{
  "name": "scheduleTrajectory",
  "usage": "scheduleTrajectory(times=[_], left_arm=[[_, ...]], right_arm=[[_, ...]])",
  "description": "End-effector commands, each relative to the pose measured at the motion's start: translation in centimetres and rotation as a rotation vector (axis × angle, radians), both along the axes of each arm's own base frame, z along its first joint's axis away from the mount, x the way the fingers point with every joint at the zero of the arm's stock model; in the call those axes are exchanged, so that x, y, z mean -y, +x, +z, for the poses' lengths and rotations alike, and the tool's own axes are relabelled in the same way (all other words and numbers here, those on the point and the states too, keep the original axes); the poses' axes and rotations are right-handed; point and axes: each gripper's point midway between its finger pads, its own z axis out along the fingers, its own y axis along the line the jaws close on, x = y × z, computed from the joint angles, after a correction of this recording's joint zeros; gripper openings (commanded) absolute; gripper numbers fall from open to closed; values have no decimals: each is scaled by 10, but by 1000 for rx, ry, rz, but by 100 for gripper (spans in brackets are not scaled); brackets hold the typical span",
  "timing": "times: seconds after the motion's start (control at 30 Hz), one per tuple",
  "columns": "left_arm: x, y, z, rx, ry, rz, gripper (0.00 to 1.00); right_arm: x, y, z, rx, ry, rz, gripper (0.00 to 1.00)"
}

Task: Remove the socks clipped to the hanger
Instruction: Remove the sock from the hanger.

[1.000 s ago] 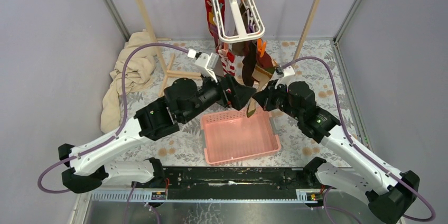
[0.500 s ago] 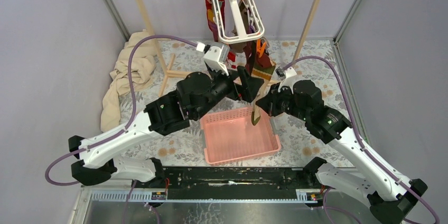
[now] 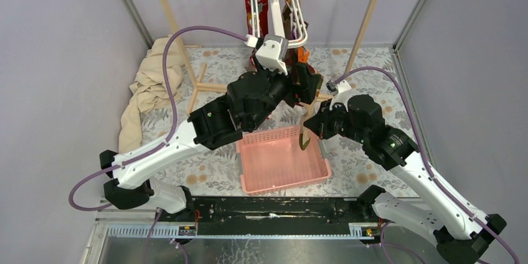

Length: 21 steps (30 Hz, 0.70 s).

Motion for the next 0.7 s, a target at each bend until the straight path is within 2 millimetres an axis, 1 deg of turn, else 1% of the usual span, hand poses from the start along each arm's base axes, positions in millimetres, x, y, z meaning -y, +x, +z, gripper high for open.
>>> scheduleTrajectory(times=[0.0, 0.1, 0.3, 0.4, 0.53, 0.67], left_arm=[[-14, 10, 23, 70, -13, 73, 87], [-16, 16, 20, 77, -8, 69, 81], [-22, 26, 24, 113, -27, 38, 77], [-24, 33, 22, 121, -24, 30, 73], [-27, 39, 17, 144, -32, 19, 72], [-25, 43, 15, 160, -37, -15, 72]], right_arm=[[-2, -7, 26, 55, 36, 37, 0], [-2, -9, 27, 54, 42, 41, 0], [-2, -10, 27, 51, 47, 44, 0], [-3, -10, 26, 48, 52, 46, 0], [-4, -11, 27, 44, 60, 52, 0], [-5, -12, 25, 38, 59, 56, 0]])
